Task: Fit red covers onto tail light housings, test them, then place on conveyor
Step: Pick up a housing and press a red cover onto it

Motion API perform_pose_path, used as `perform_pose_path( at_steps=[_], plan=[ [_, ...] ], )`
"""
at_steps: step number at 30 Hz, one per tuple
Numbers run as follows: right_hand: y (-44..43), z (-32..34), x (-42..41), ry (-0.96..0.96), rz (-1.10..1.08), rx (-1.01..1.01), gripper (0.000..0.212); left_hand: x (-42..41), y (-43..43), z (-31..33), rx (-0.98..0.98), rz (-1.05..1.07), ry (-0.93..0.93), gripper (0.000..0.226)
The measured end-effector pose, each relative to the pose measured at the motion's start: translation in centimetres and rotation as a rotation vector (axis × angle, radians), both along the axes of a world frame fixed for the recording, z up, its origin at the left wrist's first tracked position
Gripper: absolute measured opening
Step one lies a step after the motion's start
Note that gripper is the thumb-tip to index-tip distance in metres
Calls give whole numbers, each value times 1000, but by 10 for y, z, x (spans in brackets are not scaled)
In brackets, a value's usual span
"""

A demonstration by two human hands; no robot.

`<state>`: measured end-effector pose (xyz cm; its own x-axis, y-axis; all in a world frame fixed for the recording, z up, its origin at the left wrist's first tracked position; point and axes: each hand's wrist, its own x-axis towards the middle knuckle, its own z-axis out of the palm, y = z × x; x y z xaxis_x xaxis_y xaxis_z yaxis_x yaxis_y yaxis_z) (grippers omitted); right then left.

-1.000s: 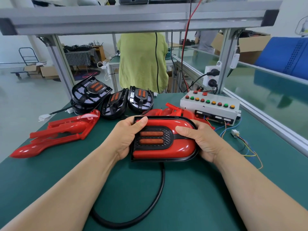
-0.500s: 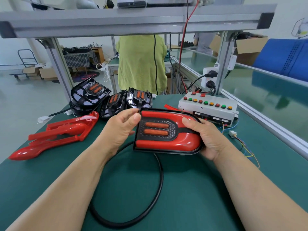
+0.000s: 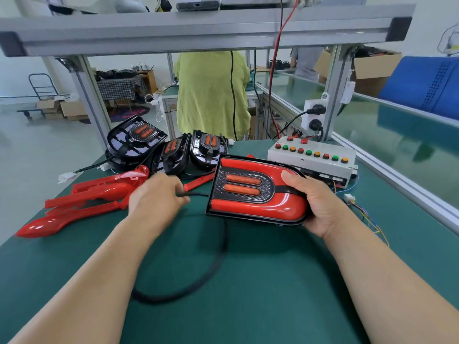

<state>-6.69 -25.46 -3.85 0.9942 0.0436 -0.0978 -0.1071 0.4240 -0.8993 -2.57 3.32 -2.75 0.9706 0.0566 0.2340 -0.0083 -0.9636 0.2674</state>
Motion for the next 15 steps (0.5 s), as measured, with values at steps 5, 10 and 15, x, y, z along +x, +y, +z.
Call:
perform_pose_path(
  at_steps=[5,10,15],
  plan=[
    [-3,0,0,3,-10,16,44,2,14,6,-22,105,-132,66],
    [-2,0,0,20,-21,-25,52,-9,-7,6,-299,-115,-207,30],
    [-4,0,0,20,-41,-32,54,-25,-33,11,-390,-379,165,38]
  ],
)
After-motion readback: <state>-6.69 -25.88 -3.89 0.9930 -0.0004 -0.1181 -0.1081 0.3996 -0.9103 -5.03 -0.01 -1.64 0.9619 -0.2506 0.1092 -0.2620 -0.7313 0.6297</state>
